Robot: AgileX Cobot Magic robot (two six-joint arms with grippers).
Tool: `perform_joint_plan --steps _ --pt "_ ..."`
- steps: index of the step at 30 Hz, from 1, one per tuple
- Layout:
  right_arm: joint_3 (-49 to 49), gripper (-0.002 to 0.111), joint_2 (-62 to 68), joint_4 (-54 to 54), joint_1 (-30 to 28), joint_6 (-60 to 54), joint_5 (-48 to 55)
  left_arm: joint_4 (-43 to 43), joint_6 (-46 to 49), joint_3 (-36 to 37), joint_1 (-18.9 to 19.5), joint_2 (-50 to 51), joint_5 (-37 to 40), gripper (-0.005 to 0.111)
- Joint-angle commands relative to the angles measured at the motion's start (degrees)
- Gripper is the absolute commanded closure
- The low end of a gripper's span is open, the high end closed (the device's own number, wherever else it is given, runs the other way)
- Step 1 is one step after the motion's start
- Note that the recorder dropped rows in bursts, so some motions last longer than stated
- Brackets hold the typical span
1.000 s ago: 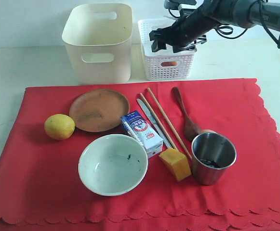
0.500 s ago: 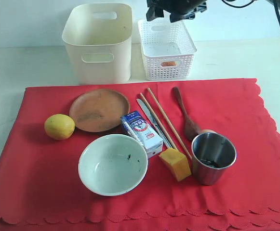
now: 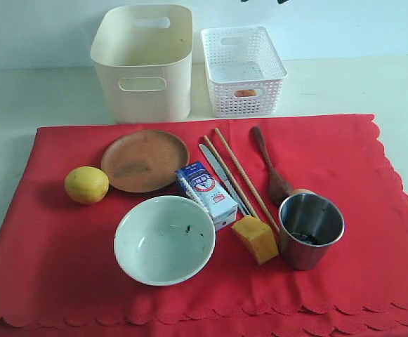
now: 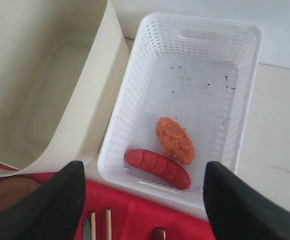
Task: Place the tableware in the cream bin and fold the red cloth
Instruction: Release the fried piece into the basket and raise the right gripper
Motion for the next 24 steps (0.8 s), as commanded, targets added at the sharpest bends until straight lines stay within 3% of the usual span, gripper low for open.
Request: perform_joint_plan --steps 1,13,24 --pt "-0.6 0.045 -4.0 -3.2 -0.1 2.6 1.3 -0.3 0.1 0.0 0.1 -0.4 -0.7 0.107" --pt "-0.6 0.045 -13.7 -3.2 1.3 5.9 1.3 -0.3 0.1 0.0 0.1 -0.4 -0.7 0.107" --pt "9.0 0.045 -19.0 -3.0 1.3 3.3 1.3 -0.3 0.1 0.0 0.1 -0.4 -0.7 0.107"
